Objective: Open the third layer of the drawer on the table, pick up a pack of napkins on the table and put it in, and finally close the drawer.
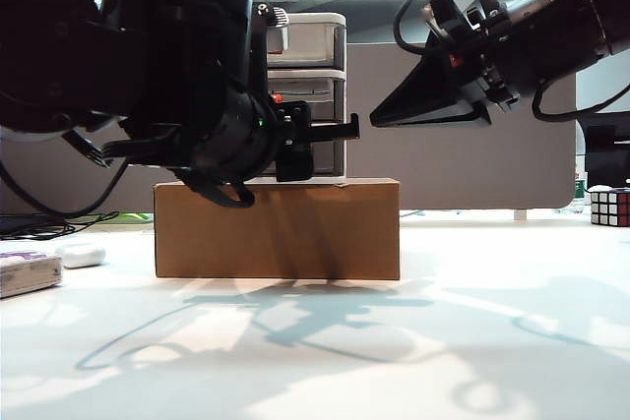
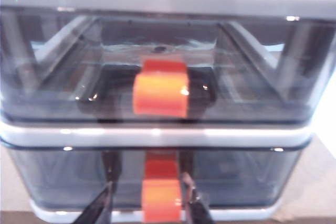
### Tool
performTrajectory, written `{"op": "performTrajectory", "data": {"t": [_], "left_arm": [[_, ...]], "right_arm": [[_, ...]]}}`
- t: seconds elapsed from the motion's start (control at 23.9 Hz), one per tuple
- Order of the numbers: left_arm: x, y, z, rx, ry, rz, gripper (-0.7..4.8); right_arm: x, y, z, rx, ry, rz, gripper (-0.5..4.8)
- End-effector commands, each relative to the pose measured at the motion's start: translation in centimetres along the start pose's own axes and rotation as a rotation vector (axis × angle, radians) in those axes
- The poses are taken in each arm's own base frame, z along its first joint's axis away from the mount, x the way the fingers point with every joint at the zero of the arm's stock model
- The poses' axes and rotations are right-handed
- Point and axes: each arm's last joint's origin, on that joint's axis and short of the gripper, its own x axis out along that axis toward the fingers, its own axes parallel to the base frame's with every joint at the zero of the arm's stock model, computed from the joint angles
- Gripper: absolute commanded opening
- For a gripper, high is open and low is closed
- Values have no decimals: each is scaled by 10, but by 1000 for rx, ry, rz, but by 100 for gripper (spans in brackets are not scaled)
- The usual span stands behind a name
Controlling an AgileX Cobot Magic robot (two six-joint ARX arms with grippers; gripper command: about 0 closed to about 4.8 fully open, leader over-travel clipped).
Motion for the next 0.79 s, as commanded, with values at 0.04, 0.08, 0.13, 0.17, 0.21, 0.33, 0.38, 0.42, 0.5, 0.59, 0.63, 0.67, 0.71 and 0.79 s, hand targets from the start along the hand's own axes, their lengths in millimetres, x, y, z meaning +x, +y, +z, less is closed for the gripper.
{"op": "performTrajectory", "data": {"t": [0.04, 0.08, 0.13, 0.17, 0.21, 0.33, 0.38, 0.42, 0.5, 0.59, 0.63, 0.67, 0.71, 0.79], "left_arm": [[2, 2, 3, -14, -14, 11, 176], [3, 2, 3, -14, -14, 12, 176], [3, 2, 3, -15, -14, 13, 176], [3, 2, 3, -19, -14, 13, 176], [3, 2, 3, -21, -13, 7, 176], [3, 1, 3, -21, -10, -33, 174], [3, 1, 3, -20, -9, -33, 174], [3, 1, 3, -20, -9, -33, 174], [3, 1, 3, -20, -9, -33, 174], [4, 2, 3, -20, -9, -31, 174], [4, 3, 3, -21, -10, -27, 174], [4, 3, 3, -20, -9, -27, 173], [4, 3, 3, -20, -10, -27, 172], [4, 3, 3, -20, -10, -27, 133]], "right_arm": [[0, 0, 3, -12, -15, 3, -5], [0, 0, 3, -12, -15, 3, -5], [0, 0, 3, -12, -15, 2, -6], [0, 0, 3, -12, -15, 2, -5], [0, 0, 3, -12, -15, 3, -5], [0, 0, 3, -12, -15, 2, -6], [0, 0, 3, -12, -15, 2, -5], [0, 0, 3, -12, -15, 2, -5], [0, 0, 3, -12, -15, 3, -5], [0, 0, 3, -12, -14, 3, -6], [0, 0, 3, -11, -14, 3, -6], [0, 0, 3, -11, -14, 3, -6], [0, 0, 3, -11, -14, 3, -5], [0, 0, 3, -11, -13, 3, -5]]}}
